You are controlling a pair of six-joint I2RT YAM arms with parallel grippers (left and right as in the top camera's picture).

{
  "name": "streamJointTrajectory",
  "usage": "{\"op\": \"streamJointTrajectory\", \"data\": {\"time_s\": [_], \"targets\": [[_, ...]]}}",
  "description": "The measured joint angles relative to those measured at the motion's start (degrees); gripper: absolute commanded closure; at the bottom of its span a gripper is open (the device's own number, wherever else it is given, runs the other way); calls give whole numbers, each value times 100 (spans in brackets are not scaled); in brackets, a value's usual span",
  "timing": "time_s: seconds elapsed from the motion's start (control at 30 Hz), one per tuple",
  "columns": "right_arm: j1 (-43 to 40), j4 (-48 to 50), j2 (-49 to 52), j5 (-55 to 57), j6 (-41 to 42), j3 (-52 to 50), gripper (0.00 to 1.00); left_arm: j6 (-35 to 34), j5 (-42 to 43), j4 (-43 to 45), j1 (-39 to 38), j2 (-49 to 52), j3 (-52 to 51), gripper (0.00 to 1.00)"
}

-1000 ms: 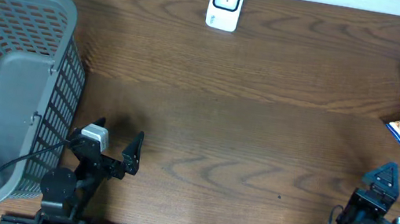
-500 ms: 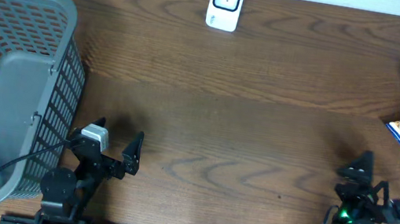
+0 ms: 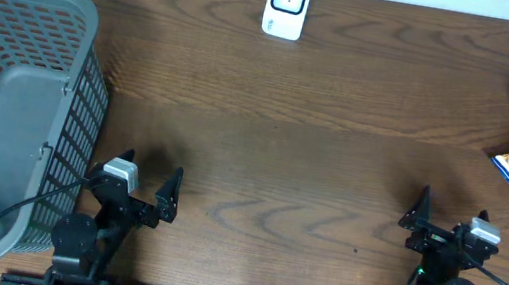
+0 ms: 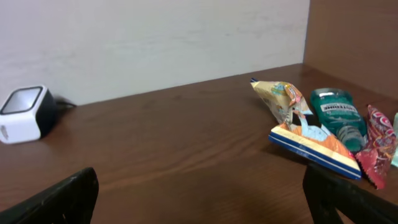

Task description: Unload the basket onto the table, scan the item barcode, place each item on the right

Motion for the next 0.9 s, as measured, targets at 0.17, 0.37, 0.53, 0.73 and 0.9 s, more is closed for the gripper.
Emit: {"op": "streamJointTrajectory", "data": {"time_s": [0.17, 0.37, 0.53, 0.73, 0.9], "targets": [[0, 0, 0, -44, -264, 0, 1, 0, 0, 0, 0, 0, 0, 2], [0, 2, 0, -44, -669, 0, 1, 2, 0, 0, 0, 0, 0, 2], [0, 2, 0, -44, -761, 0, 1, 2, 0, 0, 0, 0, 0, 2], [0, 2, 0, -44, -782, 0, 1, 0, 0, 0, 0, 0, 0, 2], [0, 2, 0, -44, -782, 0, 1, 0, 0, 0, 0, 0, 0, 2]]}}
